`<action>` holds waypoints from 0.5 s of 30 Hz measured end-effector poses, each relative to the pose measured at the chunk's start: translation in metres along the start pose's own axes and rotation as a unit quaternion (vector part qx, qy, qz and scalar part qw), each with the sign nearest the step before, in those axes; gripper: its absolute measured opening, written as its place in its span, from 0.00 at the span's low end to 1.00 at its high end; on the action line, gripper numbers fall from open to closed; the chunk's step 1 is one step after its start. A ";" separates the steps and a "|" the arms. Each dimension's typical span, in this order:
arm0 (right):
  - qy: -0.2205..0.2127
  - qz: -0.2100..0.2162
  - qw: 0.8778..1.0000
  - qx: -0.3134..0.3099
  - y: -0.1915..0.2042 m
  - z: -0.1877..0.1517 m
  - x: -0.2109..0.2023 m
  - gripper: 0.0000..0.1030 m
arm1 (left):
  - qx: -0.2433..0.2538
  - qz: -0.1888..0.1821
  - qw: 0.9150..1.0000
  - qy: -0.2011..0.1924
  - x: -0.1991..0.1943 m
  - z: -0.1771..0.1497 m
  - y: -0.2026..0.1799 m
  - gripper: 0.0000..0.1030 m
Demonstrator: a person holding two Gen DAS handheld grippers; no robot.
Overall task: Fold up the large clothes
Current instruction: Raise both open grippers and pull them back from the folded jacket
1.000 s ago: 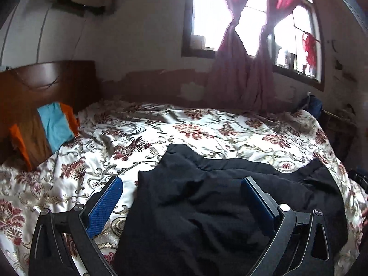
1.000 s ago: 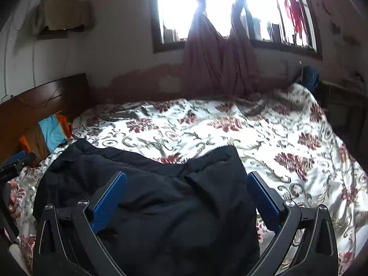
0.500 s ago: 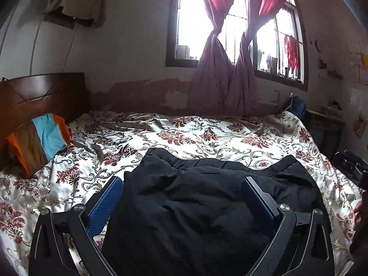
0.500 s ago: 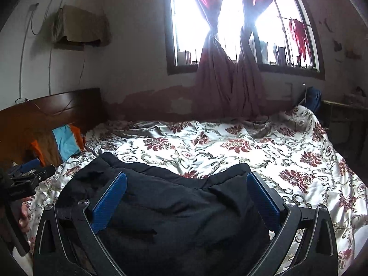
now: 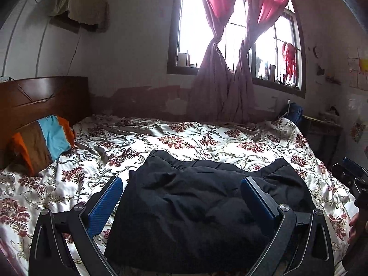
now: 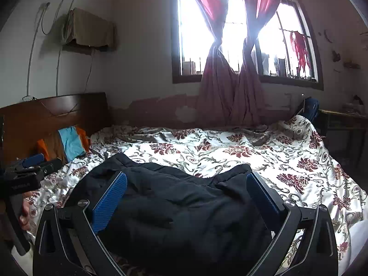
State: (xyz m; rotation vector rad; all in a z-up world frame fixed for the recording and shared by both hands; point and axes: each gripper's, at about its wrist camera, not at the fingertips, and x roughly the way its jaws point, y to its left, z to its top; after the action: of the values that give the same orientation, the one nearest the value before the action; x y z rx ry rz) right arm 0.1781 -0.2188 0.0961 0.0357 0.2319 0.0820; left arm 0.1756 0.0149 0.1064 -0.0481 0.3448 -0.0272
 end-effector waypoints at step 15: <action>-0.011 0.008 1.000 0.009 0.006 -0.006 -0.037 0.99 | -0.003 0.002 1.000 -0.012 -0.042 -0.005 -0.001 1.00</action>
State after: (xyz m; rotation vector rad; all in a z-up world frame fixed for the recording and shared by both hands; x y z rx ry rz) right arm 0.1403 -0.2161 0.0994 0.0562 0.2100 0.0956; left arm 0.1342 0.0152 0.1155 -0.0531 0.3208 -0.0210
